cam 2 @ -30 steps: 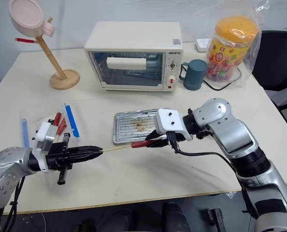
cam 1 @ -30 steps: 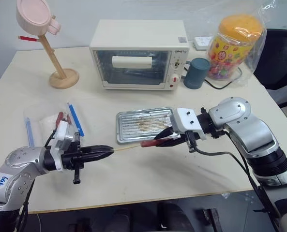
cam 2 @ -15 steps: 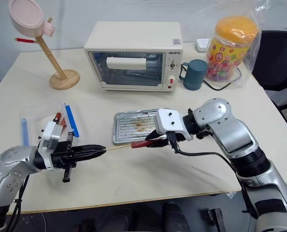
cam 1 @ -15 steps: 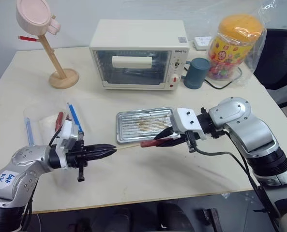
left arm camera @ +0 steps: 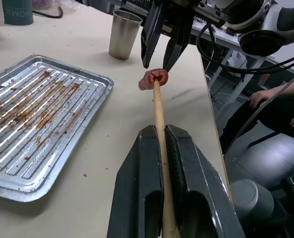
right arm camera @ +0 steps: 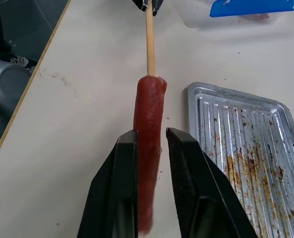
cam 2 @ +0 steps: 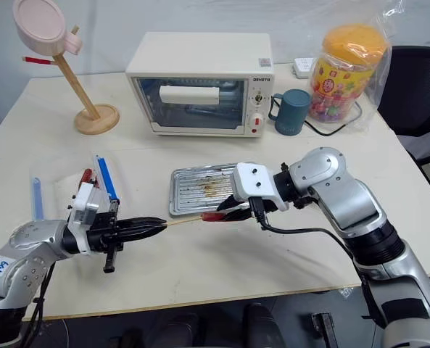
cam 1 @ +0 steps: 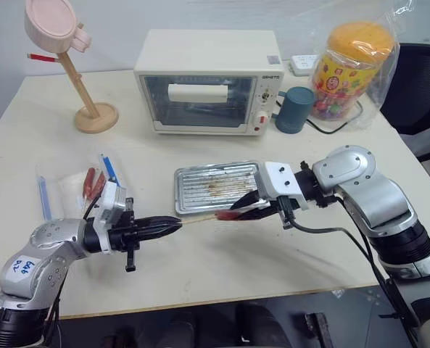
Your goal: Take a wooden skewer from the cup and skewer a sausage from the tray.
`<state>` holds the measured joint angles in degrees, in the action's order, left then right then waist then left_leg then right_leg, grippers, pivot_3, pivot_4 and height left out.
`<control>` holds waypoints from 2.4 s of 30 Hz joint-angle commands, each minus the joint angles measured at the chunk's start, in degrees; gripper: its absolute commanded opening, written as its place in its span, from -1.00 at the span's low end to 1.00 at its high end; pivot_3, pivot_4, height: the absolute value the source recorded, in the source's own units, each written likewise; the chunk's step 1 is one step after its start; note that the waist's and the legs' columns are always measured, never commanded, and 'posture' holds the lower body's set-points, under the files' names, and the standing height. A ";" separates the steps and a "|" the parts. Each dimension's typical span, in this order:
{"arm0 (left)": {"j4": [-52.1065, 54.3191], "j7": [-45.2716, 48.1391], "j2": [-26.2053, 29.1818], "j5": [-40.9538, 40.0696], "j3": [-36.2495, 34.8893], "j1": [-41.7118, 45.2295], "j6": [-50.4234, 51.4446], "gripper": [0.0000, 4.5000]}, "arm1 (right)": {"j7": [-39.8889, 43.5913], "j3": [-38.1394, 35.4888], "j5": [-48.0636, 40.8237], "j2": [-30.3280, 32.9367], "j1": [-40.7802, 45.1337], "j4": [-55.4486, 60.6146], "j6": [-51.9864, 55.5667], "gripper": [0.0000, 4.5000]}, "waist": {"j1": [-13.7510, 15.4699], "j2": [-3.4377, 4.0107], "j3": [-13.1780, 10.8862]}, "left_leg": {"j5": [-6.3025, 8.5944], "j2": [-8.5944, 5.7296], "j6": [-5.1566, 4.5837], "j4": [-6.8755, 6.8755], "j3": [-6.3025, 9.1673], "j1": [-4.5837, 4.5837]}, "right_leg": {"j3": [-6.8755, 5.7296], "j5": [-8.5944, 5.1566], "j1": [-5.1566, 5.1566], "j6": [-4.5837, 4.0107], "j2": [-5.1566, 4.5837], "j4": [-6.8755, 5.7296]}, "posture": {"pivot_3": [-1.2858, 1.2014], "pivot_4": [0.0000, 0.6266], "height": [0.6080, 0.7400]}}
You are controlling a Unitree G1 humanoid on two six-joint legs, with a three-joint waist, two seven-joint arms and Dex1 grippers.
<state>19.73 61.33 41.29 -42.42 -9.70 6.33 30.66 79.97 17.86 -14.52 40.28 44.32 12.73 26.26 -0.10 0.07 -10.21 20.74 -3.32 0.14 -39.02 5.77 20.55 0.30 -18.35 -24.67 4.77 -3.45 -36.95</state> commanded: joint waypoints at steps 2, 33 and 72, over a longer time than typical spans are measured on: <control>0.74 -0.24 -0.38 0.08 -0.15 0.38 -1.03 -1.00 | 0.34 0.22 -0.60 -0.01 1.13 1.29 -0.21 -0.60 | 0.00 0.00 0.00 | 0.00 0.00 0.00 0.00 0.00 0.00 | 0.00 0.00 0.00 0.00 0.00 -0.01 | 0.03 -0.52 1.00; 1.39 -0.27 -0.63 -0.52 -0.79 0.30 -1.06 -1.00 | -8.33 -6.11 -2.85 2.59 -10.39 -0.03 0.30 0.50 | 0.07 0.00 0.00 | 0.00 0.00 0.00 -0.05 -0.01 -0.01 | 0.00 0.00 0.02 0.00 0.00 -0.05 | 0.03 -0.52 1.00; 1.66 -0.99 -1.11 -0.59 -0.39 0.88 -0.89 -1.00 | -6.09 -2.44 -1.91 -2.51 -6.63 -5.35 -1.33 -0.41 | 0.06 0.00 0.00 | 0.00 0.00 0.00 -0.06 0.01 0.00 | -0.01 0.00 0.03 0.00 0.00 -0.04 | 0.03 -0.52 1.00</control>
<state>19.86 60.14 40.31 -42.40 -10.04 6.61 30.48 73.62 15.74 -15.71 38.01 37.05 6.31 25.12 -0.04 0.07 -10.21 20.74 -3.32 0.14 -39.08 5.77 20.55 0.29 -18.34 -24.64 4.78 -3.45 -36.98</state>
